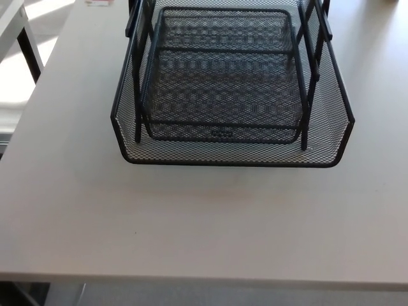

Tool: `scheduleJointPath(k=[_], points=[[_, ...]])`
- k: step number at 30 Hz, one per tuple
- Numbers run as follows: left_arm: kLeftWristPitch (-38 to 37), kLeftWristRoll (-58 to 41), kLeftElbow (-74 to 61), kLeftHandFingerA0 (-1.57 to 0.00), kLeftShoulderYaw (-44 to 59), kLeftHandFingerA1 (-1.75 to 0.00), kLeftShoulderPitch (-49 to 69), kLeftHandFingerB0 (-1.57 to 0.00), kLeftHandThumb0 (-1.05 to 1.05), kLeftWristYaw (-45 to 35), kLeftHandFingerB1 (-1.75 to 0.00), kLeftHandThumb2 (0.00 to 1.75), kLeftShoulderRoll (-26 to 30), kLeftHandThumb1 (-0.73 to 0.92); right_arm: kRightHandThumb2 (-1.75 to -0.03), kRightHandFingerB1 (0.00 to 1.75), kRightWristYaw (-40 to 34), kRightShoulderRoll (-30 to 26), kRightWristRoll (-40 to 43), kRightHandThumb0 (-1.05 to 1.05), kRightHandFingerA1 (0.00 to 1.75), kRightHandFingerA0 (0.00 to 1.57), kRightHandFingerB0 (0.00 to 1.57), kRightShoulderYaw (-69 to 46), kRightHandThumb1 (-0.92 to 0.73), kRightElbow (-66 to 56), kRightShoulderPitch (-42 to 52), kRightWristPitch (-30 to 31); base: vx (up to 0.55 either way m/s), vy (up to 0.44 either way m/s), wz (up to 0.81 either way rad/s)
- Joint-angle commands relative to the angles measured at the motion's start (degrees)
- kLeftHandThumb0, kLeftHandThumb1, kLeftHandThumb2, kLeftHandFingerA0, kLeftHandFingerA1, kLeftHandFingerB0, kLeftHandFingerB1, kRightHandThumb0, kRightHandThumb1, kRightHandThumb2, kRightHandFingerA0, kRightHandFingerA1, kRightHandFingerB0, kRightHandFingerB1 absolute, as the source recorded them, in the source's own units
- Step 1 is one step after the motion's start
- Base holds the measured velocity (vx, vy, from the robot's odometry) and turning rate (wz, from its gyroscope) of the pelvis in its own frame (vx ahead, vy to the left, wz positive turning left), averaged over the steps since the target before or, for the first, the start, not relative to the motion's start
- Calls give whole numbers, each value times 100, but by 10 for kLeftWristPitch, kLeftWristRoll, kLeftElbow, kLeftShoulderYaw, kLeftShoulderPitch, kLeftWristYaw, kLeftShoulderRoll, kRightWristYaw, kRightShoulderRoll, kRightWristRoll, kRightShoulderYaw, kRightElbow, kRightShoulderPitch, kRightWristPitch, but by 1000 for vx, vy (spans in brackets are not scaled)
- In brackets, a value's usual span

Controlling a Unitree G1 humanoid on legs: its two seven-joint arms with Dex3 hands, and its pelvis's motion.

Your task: The robot uses its right hand to grab the drawer kept on the middle of the desk and pull it out towards the robot

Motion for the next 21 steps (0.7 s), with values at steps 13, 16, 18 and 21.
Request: scheduleJointPath(k=[13,16,18,21], points=[[-9,4,37,-64,-3,-94,-6,-63,-35,6,-68,58,-2,64,-70,33,161,-6,115,-63,45,34,24,-9,-92,234,-105,-52,0,0,0],[3,5,26,-65,-2,-91,-3,-63,-35,1,-65,58,-2,64,-70,33,161,-8,120,-63,45,34,24,-4,-92,246,-110,-60,0,0,0],[2,6,29,-65,-3,-92,-5,-63,-35,3,-66,58,-2,64,-70,33,161,-9,122,-63,45,34,24,-2,-92,250,-112,-62,0,0,0],[9,3,21,-66,1,-89,-1,-65,-34,-1,-64,58,-2,63,-70,33,160,-10,126,-63,45,34,24,2,-92,255,-114,-66,0,0,0]])
